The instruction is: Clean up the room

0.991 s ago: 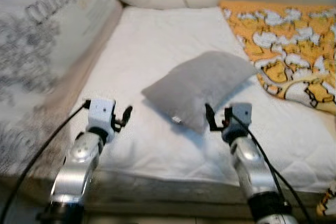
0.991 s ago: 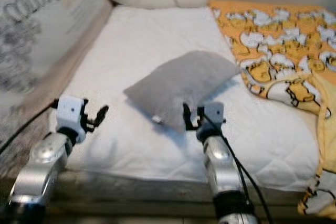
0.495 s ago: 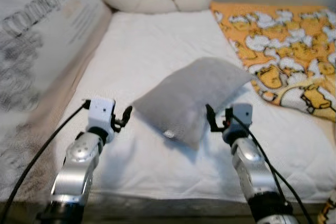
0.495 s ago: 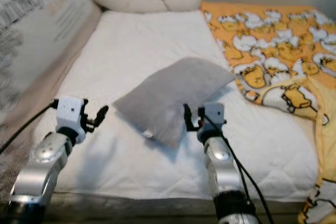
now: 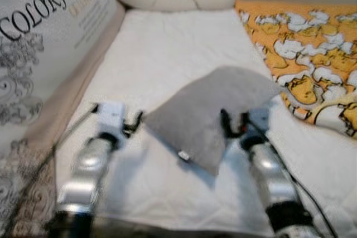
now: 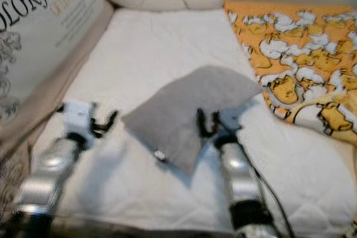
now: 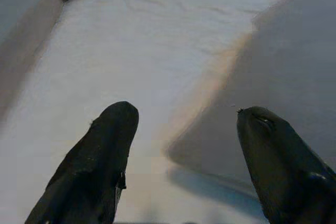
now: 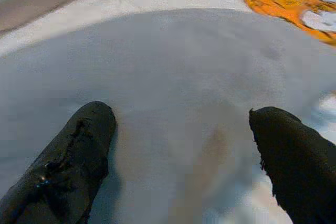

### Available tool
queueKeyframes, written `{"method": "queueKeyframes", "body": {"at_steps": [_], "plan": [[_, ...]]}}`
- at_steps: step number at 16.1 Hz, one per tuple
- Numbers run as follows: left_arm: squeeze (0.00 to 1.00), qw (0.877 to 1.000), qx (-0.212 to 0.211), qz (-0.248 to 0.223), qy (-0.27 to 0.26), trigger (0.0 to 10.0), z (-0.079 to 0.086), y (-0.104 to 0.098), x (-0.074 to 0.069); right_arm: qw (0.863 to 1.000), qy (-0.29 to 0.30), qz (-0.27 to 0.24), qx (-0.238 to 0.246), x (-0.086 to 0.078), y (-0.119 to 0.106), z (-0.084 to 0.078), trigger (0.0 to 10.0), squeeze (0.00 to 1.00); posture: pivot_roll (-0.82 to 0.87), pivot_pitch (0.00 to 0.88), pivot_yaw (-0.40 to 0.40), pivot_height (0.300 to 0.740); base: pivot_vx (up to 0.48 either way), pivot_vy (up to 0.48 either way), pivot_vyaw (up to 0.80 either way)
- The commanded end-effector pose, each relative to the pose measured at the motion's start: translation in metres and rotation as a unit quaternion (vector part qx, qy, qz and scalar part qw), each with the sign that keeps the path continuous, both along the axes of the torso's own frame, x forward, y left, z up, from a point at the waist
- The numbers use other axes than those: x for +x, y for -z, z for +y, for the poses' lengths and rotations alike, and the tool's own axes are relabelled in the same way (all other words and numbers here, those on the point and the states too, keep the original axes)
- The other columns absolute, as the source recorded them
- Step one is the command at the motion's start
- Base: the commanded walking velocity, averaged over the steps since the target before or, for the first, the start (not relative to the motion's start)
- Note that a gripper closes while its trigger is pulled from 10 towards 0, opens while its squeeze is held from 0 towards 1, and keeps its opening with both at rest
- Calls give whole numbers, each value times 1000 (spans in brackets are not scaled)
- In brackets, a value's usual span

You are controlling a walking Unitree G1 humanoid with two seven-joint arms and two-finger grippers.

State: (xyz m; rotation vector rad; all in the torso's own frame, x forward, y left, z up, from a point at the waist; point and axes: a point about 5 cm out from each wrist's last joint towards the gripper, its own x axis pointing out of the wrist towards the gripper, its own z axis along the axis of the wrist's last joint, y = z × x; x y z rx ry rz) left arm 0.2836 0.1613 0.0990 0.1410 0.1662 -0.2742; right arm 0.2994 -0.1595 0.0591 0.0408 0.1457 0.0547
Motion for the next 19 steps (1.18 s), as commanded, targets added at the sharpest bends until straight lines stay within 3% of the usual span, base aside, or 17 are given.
{"method": "queueKeyframes", "body": {"at_steps": [1, 19], "plan": [[0, 1000, 12, 0, -5, 10000, 6, 0, -1, 1000, 2, 2, 5, -1, 1, 1, 10000, 0, -33, 0, -5, 740, 0, 0, 0], [0, 1000, 22, 4, -8, 10000, 7, 1, -1, 1000, -1, 15, 8, -1, 4, 2, 10000, 0, -32, 0, -4, 740, 0, 0, 0]]}}
